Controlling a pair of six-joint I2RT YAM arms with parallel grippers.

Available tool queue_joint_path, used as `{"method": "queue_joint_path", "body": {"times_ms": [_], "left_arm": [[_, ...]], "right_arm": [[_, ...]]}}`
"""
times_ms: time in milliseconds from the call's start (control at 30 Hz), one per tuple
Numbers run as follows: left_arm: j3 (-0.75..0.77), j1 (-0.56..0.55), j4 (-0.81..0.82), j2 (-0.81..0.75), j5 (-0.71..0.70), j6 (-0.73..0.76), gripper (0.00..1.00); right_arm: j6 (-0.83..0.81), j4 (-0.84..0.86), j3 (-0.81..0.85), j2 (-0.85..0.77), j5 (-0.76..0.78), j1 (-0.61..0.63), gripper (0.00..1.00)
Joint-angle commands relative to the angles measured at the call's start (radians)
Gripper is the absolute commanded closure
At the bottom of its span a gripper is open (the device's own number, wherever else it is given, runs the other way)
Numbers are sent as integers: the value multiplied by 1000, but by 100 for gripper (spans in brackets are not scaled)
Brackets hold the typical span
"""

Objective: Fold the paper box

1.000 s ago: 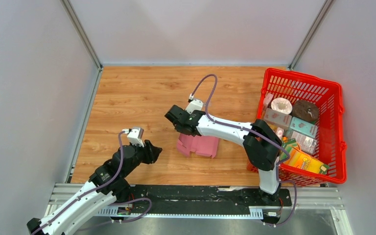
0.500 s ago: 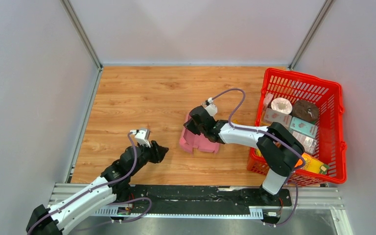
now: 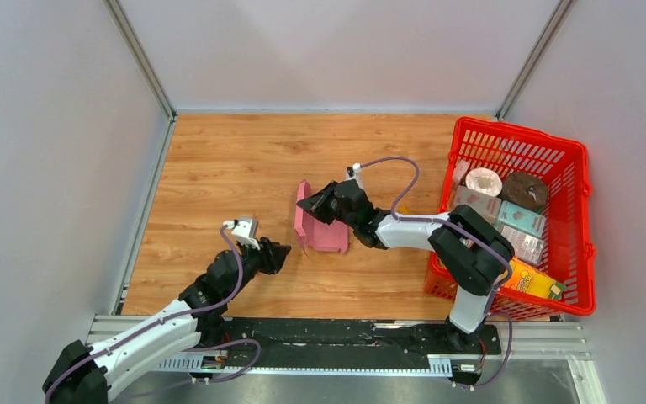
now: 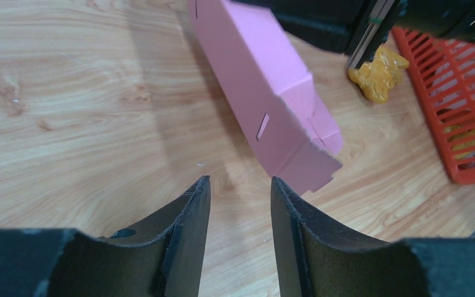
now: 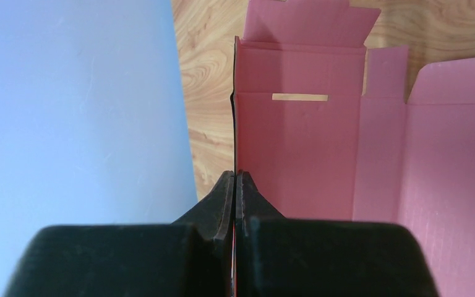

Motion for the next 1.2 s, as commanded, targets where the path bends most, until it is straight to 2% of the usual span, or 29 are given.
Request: {"method": "queue_joint_path", "body": {"times_ms": [0, 133, 300, 433, 833, 1167], "left_arm": [[-24, 2, 63, 2, -44, 47, 52], [-47, 0, 62, 0, -47, 41, 52], [-78, -10, 103, 17, -30, 39, 50], [-78, -33, 169, 89, -35, 47, 48], [18, -118, 336, 432, -52, 96, 44], [81, -130, 453, 542, -30, 143, 40]], "right_arm": [[-14, 249, -46, 79, -85, -18, 100], [-23, 467, -96, 144, -146, -28, 100], [-38, 531, -141, 162, -172, -39, 100], [-22, 577, -191, 158, -176, -64, 100], [72, 587, -201, 155, -168, -82, 100], [107, 594, -201, 164, -176, -81, 100]]}}
